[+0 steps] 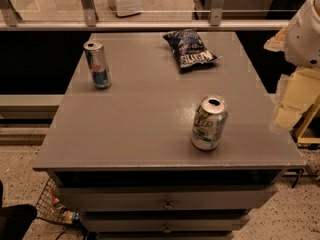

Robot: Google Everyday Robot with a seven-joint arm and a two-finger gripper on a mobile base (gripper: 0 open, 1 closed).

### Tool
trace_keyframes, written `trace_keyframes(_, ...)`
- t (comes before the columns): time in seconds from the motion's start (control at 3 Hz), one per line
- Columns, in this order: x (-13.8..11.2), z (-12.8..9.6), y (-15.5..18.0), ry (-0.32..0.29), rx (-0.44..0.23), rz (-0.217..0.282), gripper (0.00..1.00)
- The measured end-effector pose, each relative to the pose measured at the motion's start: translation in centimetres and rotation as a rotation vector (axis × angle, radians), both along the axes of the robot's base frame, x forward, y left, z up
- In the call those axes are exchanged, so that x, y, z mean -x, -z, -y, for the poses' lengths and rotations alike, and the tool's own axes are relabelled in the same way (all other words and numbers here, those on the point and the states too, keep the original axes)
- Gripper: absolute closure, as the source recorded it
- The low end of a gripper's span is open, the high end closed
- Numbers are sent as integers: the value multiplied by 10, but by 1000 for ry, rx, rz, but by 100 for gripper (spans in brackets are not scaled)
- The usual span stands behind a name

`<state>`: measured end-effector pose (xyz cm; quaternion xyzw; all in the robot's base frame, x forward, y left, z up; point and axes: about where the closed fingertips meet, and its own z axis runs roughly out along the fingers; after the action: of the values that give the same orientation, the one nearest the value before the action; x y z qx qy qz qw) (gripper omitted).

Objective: Move 7up can near blue chip bag

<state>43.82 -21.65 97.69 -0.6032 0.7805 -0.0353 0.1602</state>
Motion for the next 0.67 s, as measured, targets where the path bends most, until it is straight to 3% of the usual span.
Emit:
trace_keyframes(0.33,0,0,0,0,0,0,0)
trace_keyframes(0.67,2,-1,4,-26,-67,-5,0)
